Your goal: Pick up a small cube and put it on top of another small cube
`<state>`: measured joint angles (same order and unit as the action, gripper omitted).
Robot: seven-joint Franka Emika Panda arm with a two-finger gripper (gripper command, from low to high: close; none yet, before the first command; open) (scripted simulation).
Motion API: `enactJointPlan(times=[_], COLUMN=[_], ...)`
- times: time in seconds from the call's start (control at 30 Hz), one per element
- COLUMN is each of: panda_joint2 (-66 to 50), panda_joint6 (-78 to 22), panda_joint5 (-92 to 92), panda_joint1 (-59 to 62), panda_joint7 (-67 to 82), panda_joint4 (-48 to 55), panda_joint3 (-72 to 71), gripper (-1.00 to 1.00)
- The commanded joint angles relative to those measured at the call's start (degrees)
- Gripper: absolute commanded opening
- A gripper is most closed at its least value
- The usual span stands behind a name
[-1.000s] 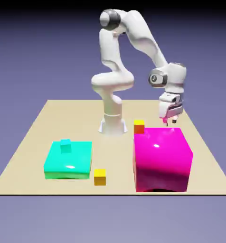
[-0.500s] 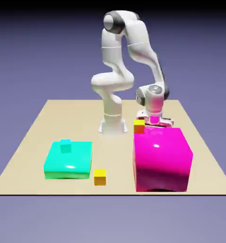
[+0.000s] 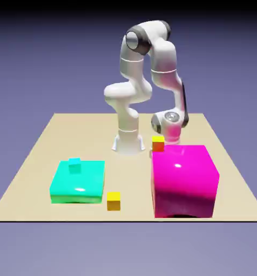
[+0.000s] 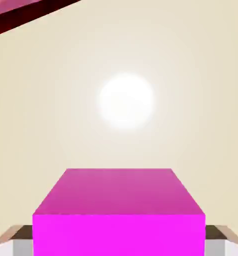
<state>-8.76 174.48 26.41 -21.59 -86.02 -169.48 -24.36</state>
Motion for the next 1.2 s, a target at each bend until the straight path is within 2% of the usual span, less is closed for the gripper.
enactJointPlan(times=[0.0,0.23,0.3,0.6,0.7,1.17], panda_joint2=[2.08,16.60,17.15,19.08,21.88,33.36], panda_joint6=[-1.87,-14.71,-15.19,-19.23,-26.38,-61.21], panda_joint5=[0.35,2.53,2.61,13.47,11.93,-19.21], panda_joint1=[0.29,2.31,2.39,5.22,6.83,9.58], panda_joint7=[0.10,0.51,0.53,3.18,9.33,43.66], panda_joint4=[-0.25,-2.03,-2.09,16.59,22.82,29.89], panda_joint3=[-0.40,-3.18,-3.29,-13.38,-12.43,12.78], gripper=[-1.00,-1.00,-1.00,-1.00,-1.00,-1.00])
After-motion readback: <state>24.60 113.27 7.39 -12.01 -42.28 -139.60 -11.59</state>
